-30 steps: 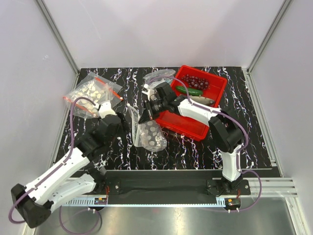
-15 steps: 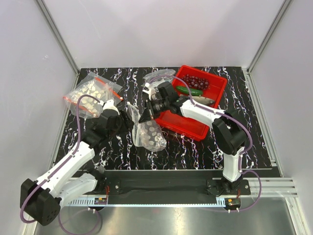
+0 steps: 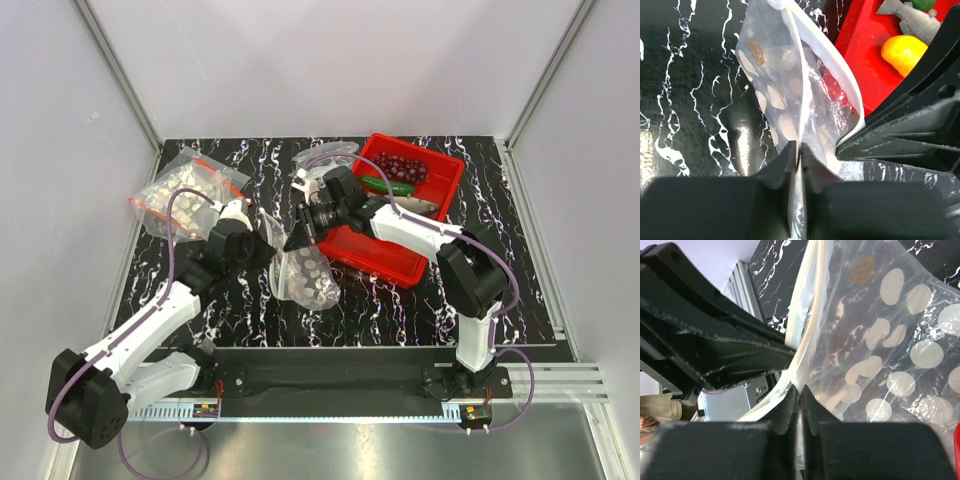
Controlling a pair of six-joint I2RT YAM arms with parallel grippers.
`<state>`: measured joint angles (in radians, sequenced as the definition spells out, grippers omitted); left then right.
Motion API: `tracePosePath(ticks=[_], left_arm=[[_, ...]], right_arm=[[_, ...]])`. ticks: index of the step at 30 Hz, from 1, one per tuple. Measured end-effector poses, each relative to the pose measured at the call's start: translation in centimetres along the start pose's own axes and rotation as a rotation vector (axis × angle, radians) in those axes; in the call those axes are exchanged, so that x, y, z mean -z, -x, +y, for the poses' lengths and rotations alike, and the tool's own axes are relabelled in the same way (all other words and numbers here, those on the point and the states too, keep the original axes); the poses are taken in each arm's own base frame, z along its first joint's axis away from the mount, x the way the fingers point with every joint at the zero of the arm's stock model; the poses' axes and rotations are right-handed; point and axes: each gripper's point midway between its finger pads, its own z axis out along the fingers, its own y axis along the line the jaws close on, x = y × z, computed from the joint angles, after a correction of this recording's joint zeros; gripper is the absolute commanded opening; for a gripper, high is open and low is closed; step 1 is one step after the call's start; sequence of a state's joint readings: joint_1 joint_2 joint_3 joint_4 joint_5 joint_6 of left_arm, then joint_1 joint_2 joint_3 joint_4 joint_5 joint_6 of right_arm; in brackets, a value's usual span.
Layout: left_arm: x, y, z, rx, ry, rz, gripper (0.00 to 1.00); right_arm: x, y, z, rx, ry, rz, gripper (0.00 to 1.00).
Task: Place the food in the zip-top bag and seal the zipper
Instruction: Open the zipper of the food storage bag at the center of the board.
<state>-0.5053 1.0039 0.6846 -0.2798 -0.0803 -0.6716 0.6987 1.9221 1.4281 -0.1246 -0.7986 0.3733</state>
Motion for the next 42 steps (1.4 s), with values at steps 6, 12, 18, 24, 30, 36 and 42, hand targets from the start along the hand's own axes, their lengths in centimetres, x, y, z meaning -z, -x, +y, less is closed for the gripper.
tracePosePath(ticks=[6,12,18,24,30,36,42], left_arm=[[0.5,0.4,0.5,-0.04,0.036,0.004,0.0],[3.9,5.4,-0.5,-0.129,0.115,-0.056,0.0],[9.1,12.5,-3.2,-0.196,0.168,-0.17,0.0],[8.2,12.2,-3.0,-0.305,0.302,-0.09,0.0],[3.0,5.3,-1.4,-0.458,0.42,0.125,0.0],[-1.4,-1.9,-0.4,-0.534,0.432,0.292,0.0],[-2.1,-2.4,-1.3,-0.482,0.368,0.277,0.0]], right_arm=[[0.5,-0.4,0.3,0.016,0.001,-0.002,0.66],[1.8,0.6,1.8,0.055,-0.009,-0.043,0.73],[3.7,2.3,3.4,0.101,-0.054,-0.121,0.73],[5.4,2.8,3.3,0.112,-0.146,-0.188,0.72],[6.5,0.2,-0.6,0.047,-0.324,-0.193,0.67],[7.9,-4.0,-2.6,-0.023,-0.375,-0.168,0.67],[8.0,-5.2,-2.4,-0.067,-0.343,-0.224,0.68]])
